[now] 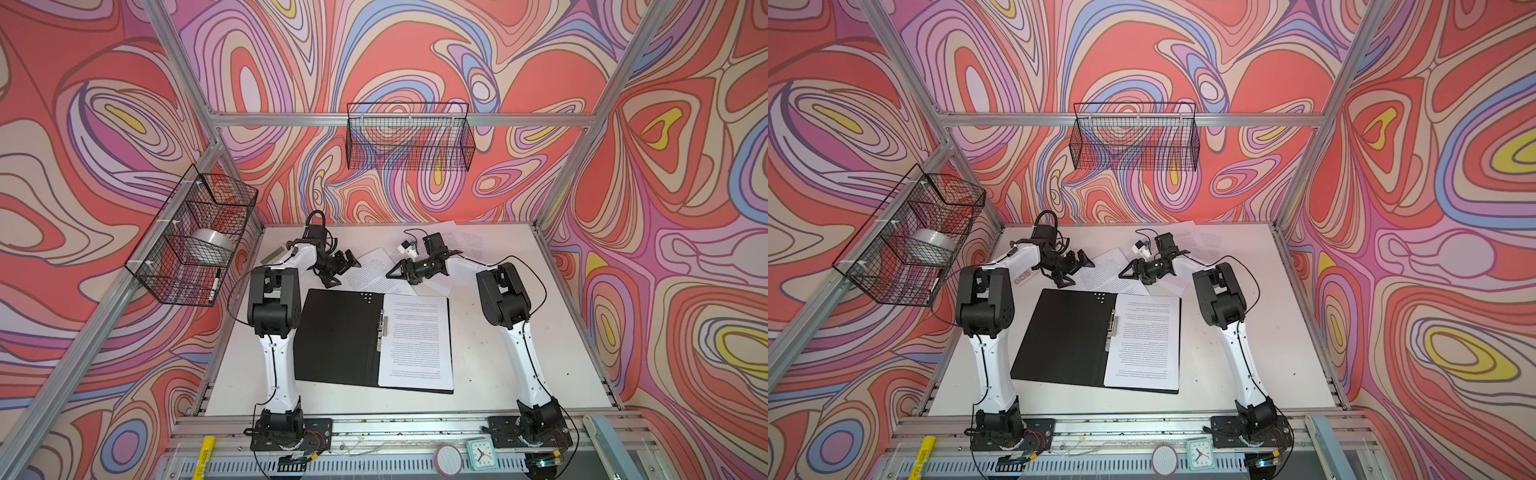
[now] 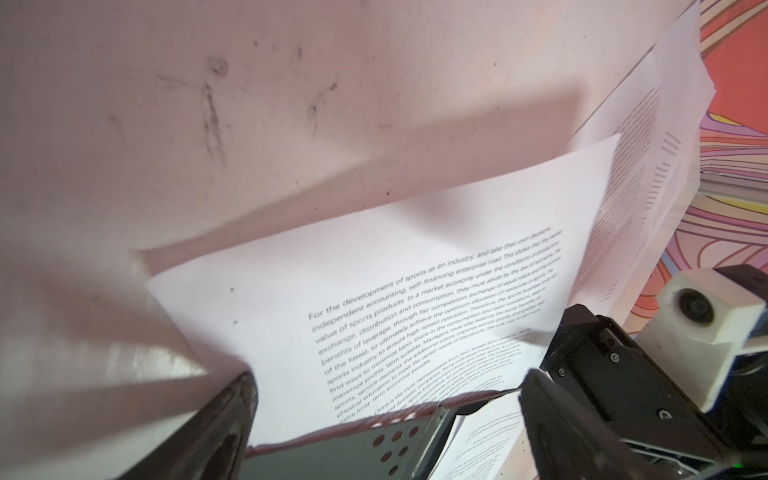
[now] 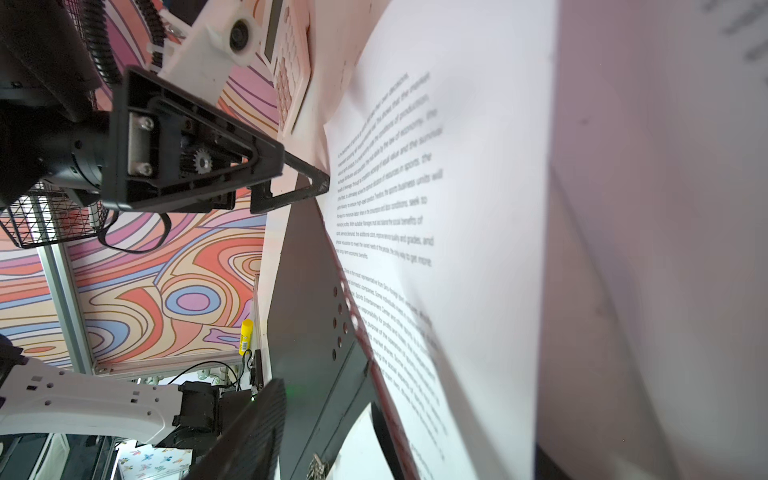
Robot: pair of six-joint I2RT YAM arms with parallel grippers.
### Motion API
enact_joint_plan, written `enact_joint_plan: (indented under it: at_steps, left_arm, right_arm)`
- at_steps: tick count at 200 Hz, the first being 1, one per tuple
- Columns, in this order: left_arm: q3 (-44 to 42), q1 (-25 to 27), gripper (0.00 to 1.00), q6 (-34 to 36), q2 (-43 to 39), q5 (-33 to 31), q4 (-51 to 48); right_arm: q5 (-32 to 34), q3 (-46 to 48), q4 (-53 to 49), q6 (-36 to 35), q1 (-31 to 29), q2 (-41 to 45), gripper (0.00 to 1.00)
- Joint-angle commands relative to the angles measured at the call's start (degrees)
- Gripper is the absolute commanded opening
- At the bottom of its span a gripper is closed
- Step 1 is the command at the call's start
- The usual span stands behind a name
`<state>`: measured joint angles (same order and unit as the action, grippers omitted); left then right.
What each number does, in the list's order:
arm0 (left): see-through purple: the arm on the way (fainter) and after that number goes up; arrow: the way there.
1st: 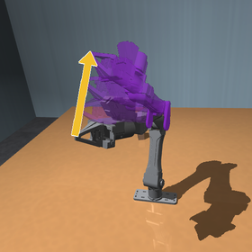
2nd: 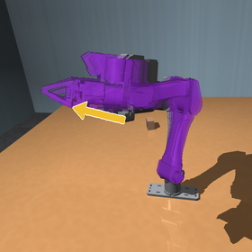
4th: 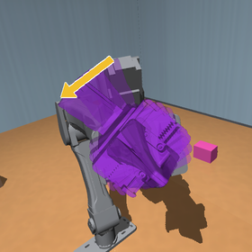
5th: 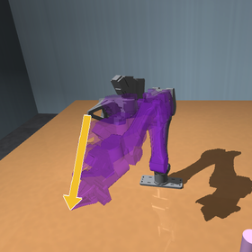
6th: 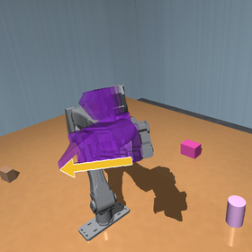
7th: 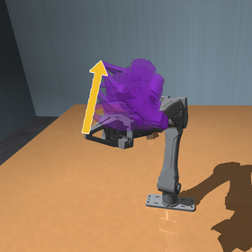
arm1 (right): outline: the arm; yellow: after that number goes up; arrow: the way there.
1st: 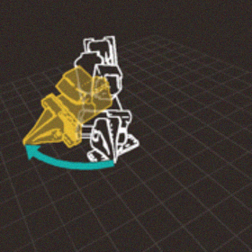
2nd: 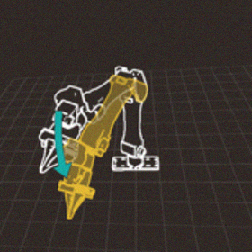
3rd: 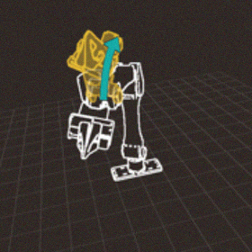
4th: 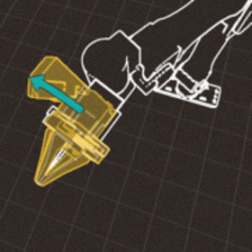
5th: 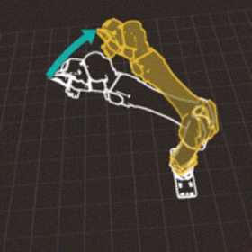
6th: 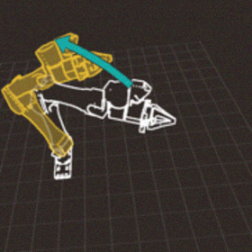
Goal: Put the files into the folder
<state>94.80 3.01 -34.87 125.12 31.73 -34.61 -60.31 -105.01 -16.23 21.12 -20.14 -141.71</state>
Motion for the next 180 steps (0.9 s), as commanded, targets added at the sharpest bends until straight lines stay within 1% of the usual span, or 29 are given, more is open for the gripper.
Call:
enact_joint_plan:
  at_steps: [1, 15, 28, 41, 53, 69, 76, 102, 114, 122, 133, 161, 180]
  left_arm:
    - [-0.07, -0.28, 0.99, 1.14, 3.21, -2.12, -2.63]
    - [0.00, -0.28, 0.99, 1.19, 3.12, -1.94, -2.67]
    - [-0.01, -0.39, 0.99, 1.20, 2.98, -1.69, -2.74]
    - [-0.14, -0.46, 0.99, 1.16, 2.78, -1.43, -2.77]
    - [-0.27, -0.46, 0.99, 1.13, 2.46, -1.05, -2.65]
    - [-0.41, -0.54, 0.99, 1.27, 1.91, -0.89, -2.74]
    - [-0.55, -0.61, 0.99, 1.23, 1.59, -0.70, -2.64]
    - [-0.09, -0.89, 0.99, 1.47, 0.83, -0.53, -3.08]
    - [0.41, -1.11, 0.99, 1.52, 0.53, -0.27, -3.43]
    - [0.80, -1.09, 0.99, 1.64, 0.16, -0.18, -3.68]
    - [1.29, -1.15, 0.99, 1.90, -0.75, 0.31, -3.80]
    - [2.76, -1.13, 0.99, 1.99, -4.98, 1.84, -4.22]
    - [2.31, -1.07, 0.99, 1.62, -9.45, 0.66, -4.85]
  right_arm:
    - [1.15, 1.74, -0.94, -0.28, 0.81, 2.14, 0.69]
    - [1.25, 0.18, -1.52, -0.56, 0.81, 1.08, 0.64]
    - [1.45, -1.51, -1.83, -0.42, 0.81, -0.20, 0.56]
    - [1.71, -2.04, -0.04, 0.84, 0.72, -1.24, 0.50]
    - [1.99, -2.37, 1.72, 1.75, 0.64, -1.84, 0.46]
    - [2.74, -3.69, 1.82, 1.93, 0.63, -2.75, 0.38]
    - [2.75, -4.07, 2.05, 2.18, 0.63, -3.09, 0.32]
    - [2.90, -4.90, 3.85, 3.15, 0.63, -3.81, 0.21]
    - [2.93, -4.98, 4.75, 3.71, 0.63, -4.00, 0.14]
    - [3.38, -4.98, 5.32, 4.25, 0.63, -4.10, 0.07]
    - [4.08, -5.18, 5.91, 4.55, 0.63, -4.10, 0.00]
    - [7.03, -6.82, 7.89, 5.11, 0.63, -4.70, 0.00]
    - [7.58, -10.39, 7.79, 4.73, 0.65, -5.81, 0.00]
